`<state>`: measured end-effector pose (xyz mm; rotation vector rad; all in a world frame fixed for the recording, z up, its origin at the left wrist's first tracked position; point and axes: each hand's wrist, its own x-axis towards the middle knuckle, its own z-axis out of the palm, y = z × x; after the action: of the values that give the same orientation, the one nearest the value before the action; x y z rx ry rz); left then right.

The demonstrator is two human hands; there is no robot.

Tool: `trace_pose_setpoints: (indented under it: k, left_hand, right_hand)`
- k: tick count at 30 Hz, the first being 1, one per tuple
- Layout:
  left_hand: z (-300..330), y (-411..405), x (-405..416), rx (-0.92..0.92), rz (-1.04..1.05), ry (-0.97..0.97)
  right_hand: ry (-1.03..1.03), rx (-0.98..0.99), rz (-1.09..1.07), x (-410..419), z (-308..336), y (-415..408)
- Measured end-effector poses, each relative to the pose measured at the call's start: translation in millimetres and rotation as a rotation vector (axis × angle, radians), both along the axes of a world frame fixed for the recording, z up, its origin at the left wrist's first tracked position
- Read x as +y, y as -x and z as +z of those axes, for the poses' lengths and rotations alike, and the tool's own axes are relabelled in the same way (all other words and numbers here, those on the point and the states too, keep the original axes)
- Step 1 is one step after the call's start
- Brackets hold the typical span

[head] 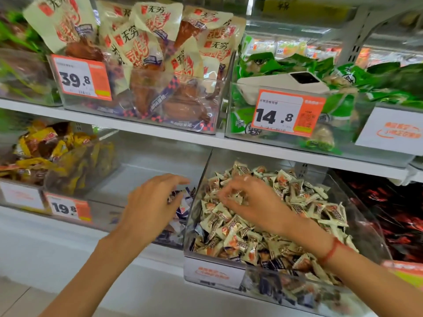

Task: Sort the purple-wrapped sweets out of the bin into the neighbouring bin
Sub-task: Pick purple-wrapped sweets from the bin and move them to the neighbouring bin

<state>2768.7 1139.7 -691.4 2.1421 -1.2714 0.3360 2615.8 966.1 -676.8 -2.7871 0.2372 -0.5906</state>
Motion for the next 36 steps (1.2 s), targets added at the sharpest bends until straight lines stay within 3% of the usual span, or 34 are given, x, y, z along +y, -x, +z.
trace_pose_setpoints:
  k: [3,6,9,14,19,22,24,27,28,32,36]
  left_hand:
    - [7,34,-12,0.047,-0.327,-0.028]
    - [0,52,-34,-0.026,-0.485,-0.163]
    - [-13,54,-49,-0.021,-0.514,-0.324]
    - [-29,47,-65,0.092,-0.594,-0.603]
    - [-30,51,-82,-0.016,-0.653,-0.743]
    - [-31,57,-87,-0.077,-0.664,-0.726]
    - [-34,60,-90,-0.095,-0.689,-0.697]
    - [-36,61,-93,-0.115,-0.728,-0.724]
    - [-37,61,-94,-0.116,-0.734,-0.740]
    - [-40,64,-98,-0.089,-0.748,-0.792]
    - [-42,66,-104,-0.120,-0.746,-0.762]
  right_hand:
    - [-0.048,0.236,0.068,-15,-28,36]
    - [0.059,0.400,0.173,-24,-49,47]
    - [0.298,0.379,0.199,-30,-58,44]
    - [0.445,0.236,0.060,-50,-40,51]
    - [0.392,0.247,-0.150,-61,-27,78]
    - [0.382,0.255,-0.097,-55,-21,89]
    - [0.269,0.203,-0.004,-48,-17,94]
    - [-0.031,0.430,0.106,-35,-14,96]
    - [-0.037,0.549,0.117,-32,-13,95]
    - [0.213,0.831,0.107,-31,-15,85]
    - [0.433,0.738,0.119,-35,-23,80]
